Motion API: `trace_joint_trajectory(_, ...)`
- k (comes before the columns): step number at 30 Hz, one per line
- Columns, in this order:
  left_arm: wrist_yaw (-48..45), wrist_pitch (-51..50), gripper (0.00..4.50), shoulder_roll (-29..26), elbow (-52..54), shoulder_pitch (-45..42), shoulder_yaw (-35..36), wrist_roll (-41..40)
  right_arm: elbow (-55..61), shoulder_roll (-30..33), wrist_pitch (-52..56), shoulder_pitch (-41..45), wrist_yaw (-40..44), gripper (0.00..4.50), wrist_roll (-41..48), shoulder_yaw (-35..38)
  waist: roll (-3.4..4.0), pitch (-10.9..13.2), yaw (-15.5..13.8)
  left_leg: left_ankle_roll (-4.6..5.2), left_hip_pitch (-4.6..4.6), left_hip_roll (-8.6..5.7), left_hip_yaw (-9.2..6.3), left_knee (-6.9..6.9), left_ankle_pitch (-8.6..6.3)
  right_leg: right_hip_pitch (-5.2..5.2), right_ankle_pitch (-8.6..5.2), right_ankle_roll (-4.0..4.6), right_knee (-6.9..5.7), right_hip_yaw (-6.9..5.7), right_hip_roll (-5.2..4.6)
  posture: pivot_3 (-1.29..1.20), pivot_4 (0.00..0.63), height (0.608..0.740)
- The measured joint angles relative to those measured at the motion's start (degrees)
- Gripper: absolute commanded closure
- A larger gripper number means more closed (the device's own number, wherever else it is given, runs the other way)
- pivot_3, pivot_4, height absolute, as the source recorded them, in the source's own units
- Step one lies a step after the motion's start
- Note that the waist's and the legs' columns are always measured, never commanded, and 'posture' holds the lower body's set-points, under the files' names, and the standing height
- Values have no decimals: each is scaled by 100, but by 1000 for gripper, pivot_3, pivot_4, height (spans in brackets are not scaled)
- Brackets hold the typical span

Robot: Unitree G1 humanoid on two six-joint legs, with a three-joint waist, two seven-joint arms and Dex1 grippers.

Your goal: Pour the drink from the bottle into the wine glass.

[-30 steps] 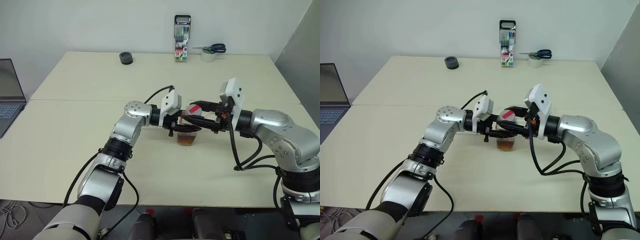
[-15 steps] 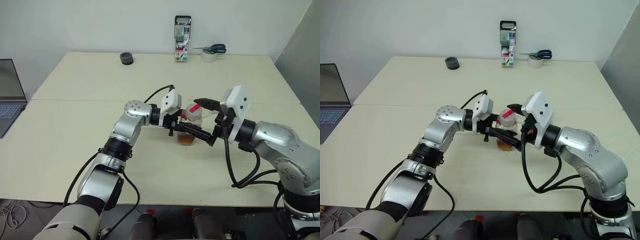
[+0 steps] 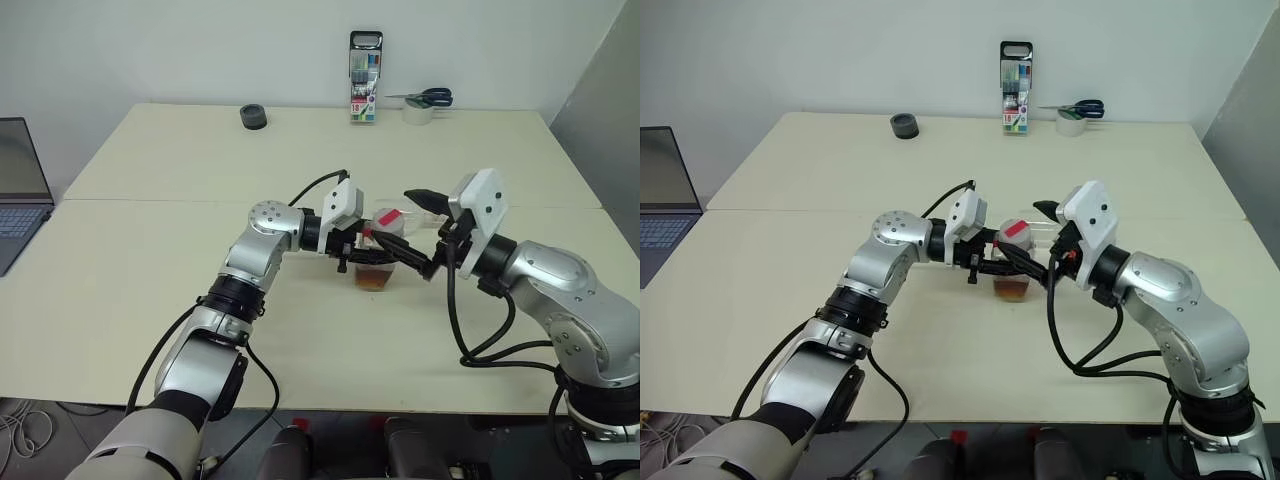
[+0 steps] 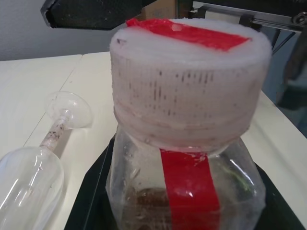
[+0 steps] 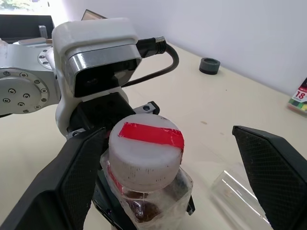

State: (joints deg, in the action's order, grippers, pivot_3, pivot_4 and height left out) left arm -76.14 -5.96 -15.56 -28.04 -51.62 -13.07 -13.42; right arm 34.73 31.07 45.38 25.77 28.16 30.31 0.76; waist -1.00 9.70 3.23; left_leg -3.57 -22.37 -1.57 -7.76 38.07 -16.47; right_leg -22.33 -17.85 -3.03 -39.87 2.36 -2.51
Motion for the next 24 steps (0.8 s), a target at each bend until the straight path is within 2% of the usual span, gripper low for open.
trace_joint_trajectory(24, -3, -115, 2736, -34, 46, 2, 0, -1, 327, 408, 176, -289, 27, 0, 426, 369, 0, 0, -1, 1, 0, 0, 2, 0, -1, 1, 0, 0, 0, 0, 1, 0, 150, 740)
